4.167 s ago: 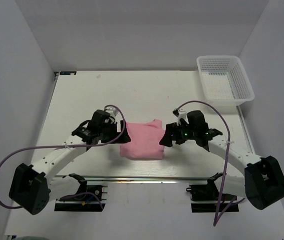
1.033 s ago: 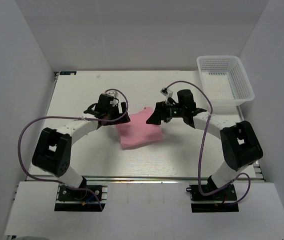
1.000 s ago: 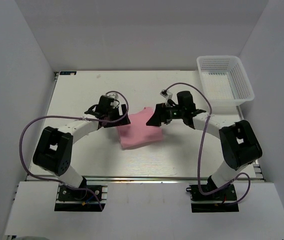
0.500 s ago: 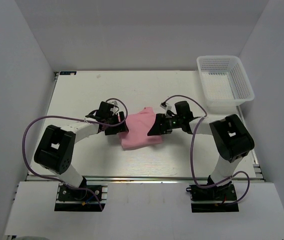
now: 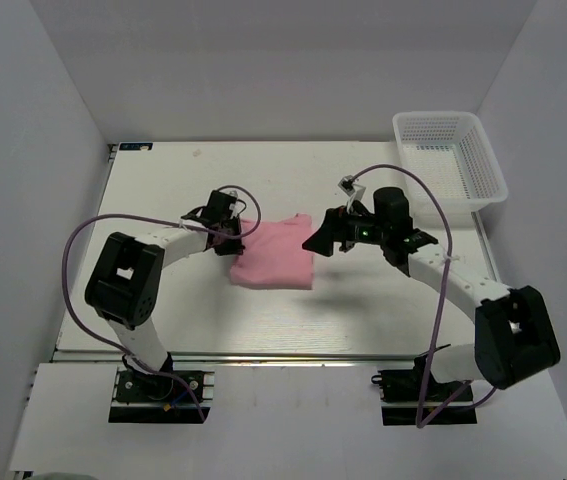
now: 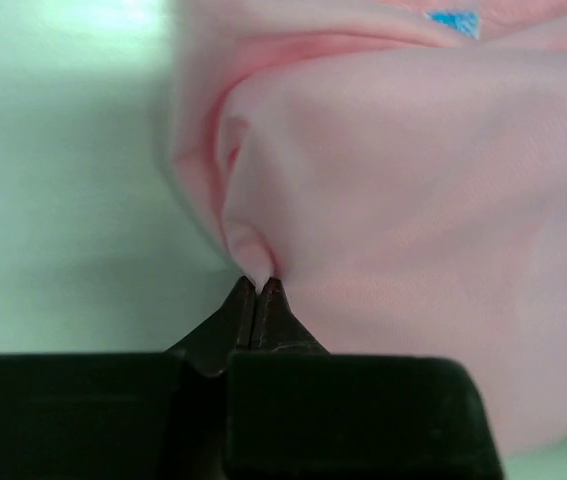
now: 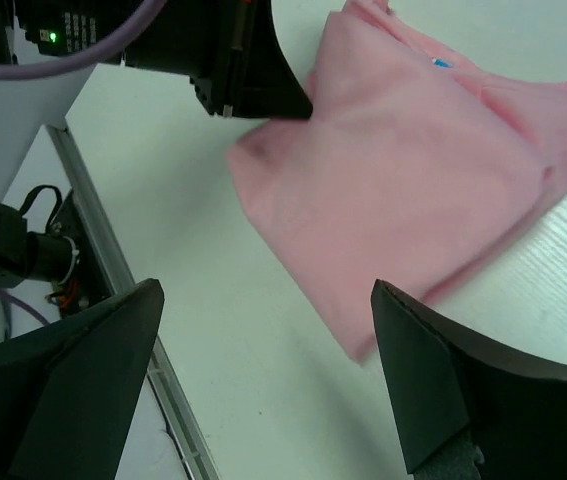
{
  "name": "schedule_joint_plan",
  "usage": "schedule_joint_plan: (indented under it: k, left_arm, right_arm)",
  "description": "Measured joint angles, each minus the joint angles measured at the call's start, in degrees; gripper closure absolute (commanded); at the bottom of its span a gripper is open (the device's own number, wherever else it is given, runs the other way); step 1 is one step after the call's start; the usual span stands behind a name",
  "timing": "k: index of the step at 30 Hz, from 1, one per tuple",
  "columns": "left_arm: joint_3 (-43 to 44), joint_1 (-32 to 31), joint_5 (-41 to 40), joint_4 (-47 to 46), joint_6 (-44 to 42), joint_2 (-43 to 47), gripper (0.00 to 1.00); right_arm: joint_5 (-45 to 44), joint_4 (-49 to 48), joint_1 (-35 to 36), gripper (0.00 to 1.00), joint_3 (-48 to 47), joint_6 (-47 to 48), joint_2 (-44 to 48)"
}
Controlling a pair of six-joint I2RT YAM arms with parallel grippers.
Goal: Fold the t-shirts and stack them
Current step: Put the neatly folded tshirt into the corner of the board with the left arm
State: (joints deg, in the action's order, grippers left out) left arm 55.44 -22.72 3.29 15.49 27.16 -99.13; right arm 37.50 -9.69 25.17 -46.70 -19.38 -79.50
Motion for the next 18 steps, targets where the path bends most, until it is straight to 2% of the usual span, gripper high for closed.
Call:
schedule_joint_plan:
  k: [5,10,13,18]
  left_arm:
    - [12.48,0.52,-14.14,7.67,-5.75,-4.26,1.0]
    - [25.77,3.34,-26.99,13.42,-11.85,-9.46,1.0]
    - [32.92,6.69,-31.85,15.82,-15.5,-14.32,1.0]
    - [44.98,12.61,-35.41,18.47,-20.74,-24.04,1.0]
  right_arm:
    - [-6.99,4.15,-0.09,0.1,0.0,2.08,5.46]
    - [-13.6,8.17,-0.37,0.1,-0.13,4.33,6.25]
    - [-15.85,10.97,-0.57,0.1,-1.57,5.35,5.6]
    - [-17.79,12.85,-0.81,0.1,-5.57,6.51,2.73]
